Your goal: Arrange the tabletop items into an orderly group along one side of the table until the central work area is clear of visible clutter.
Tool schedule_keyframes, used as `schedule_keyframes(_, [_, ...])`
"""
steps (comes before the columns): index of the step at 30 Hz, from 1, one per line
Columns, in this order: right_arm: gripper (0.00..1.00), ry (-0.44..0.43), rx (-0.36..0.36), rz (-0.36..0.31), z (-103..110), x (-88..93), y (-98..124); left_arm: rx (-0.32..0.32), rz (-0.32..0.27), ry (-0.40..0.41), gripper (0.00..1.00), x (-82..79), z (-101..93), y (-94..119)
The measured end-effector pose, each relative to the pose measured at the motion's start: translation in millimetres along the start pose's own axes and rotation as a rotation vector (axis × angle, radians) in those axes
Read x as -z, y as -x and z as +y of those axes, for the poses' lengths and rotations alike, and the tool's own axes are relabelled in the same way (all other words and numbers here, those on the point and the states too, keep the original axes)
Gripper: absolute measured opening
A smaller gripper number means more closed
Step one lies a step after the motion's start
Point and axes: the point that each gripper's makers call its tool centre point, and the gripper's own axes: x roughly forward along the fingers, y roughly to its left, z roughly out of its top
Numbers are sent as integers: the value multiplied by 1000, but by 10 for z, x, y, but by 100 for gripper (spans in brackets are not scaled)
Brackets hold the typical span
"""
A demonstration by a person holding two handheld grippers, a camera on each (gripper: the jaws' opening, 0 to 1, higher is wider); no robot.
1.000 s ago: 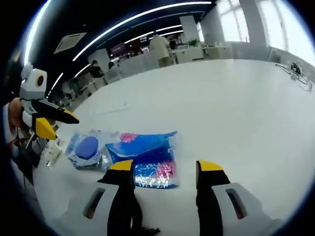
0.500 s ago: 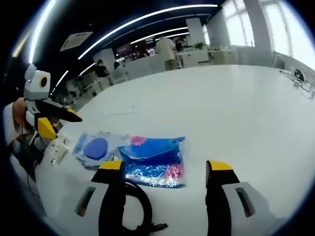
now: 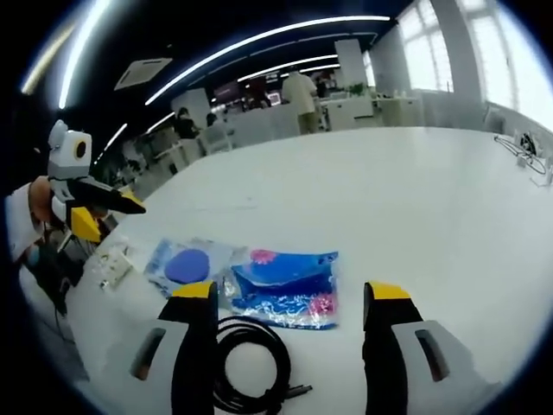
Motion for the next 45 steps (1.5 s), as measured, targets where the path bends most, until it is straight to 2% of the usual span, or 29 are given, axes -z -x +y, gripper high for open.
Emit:
schedule_keyframes(27, [66,84,-84,-59,735,-349,293,-77,-110,6,77,95,46,935])
schedule_keyframes(45, [67,136,-159,-88,1390,-464,332,-153,-148,27,77,436,175,1714])
